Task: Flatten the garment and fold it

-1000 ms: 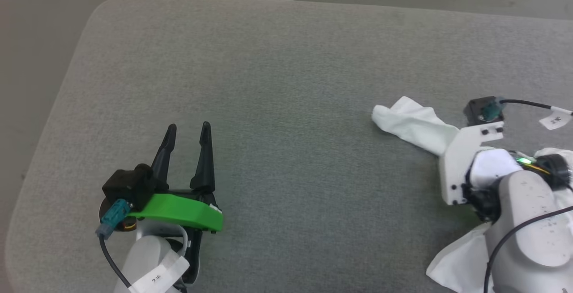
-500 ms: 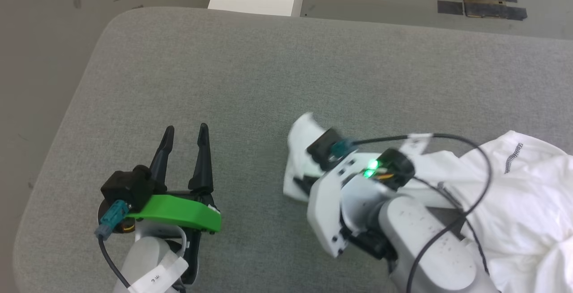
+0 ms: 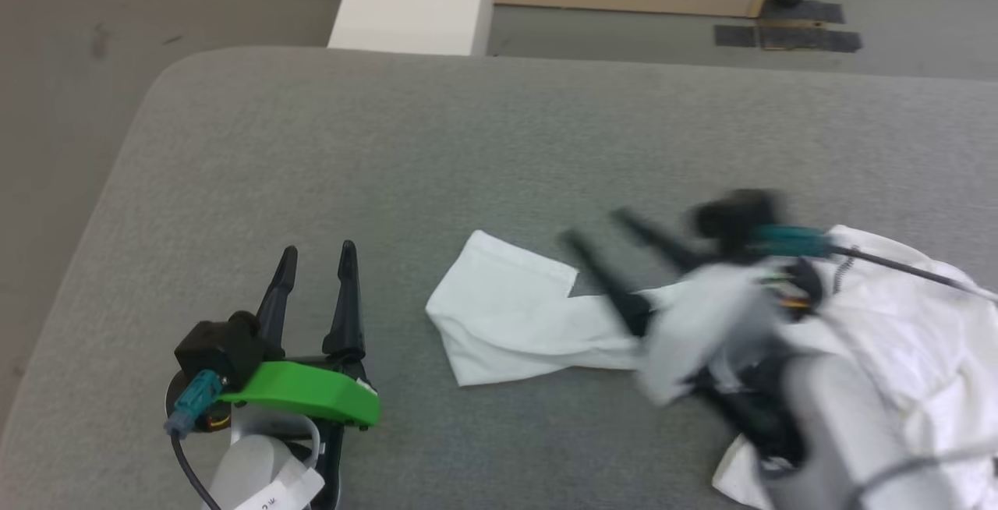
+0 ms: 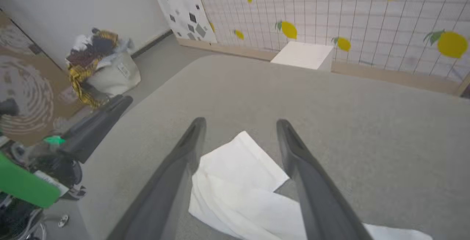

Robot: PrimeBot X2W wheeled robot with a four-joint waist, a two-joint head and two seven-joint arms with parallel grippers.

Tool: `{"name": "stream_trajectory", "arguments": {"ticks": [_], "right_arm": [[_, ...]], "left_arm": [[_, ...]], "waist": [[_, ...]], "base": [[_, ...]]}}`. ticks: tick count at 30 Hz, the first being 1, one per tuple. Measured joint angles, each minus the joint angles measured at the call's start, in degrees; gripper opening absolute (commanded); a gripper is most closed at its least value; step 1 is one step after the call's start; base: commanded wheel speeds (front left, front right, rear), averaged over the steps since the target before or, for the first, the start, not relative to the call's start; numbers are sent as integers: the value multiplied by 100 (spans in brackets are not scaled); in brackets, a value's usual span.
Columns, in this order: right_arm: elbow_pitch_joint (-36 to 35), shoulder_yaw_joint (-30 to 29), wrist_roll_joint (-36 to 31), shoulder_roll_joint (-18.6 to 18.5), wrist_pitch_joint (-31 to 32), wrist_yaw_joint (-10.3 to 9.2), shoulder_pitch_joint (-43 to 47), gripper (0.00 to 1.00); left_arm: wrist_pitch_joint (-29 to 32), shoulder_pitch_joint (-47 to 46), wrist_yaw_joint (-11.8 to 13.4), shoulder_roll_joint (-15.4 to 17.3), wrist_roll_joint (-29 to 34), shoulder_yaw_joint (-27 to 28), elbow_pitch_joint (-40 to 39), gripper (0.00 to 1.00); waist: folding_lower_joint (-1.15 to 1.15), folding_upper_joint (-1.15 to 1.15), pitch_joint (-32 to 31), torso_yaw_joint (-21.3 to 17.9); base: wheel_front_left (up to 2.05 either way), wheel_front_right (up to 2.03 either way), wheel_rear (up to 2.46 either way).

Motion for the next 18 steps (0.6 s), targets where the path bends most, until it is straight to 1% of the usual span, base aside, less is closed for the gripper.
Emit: {"name": "stream_trajectory", "arguments": {"ticks": [4, 6, 8, 11, 14, 16, 18], "right_arm": [[-634, -1184, -364, -13, -755, 0, 566, 100], [-727, -1668, -654, -14, -1166, -1, 837, 100], [-727, -2005, -842, -26, -1662, -1, 1123, 100], [-561, -2252, -1093, -25, -2243, -1, 1470, 100], [-249, -2401, -1085, -18, -2642, -1, 1636, 100], [-75, -2435, -980, -24, -2776, -1, 1669, 100], [48, -2430, -911, -21, -2882, -1, 1679, 100]], "left_arm": [[-1, 32, -46, -1, -8, -29, -19, 100], [-1, 38, -51, 0, -8, -82, -22, 100], [-1, 33, -51, 0, -8, -158, -2, 100], [-2, -29, -76, 0, 2, -369, 126, 100], [86, -275, -111, -1, -42, -628, 276, 100], [292, -513, -119, -4, -216, -831, 389, 100], [635, -837, -123, -9, -279, -1089, 567, 100]], "waist": [[0, 0, -88, -243], [0, 0, -122, -383], [0, 0, -150, -552], [0, 0, -170, -810], [0, 0, -165, -1081], [0, 0, -148, -1255], [0, 0, -107, -1446]], "base": [[0, 0, 0], [0, 0, 0], [0, 0, 0], [0, 0, 0], [0, 0, 0], [0, 0, 0], [0, 0, 0]]}}
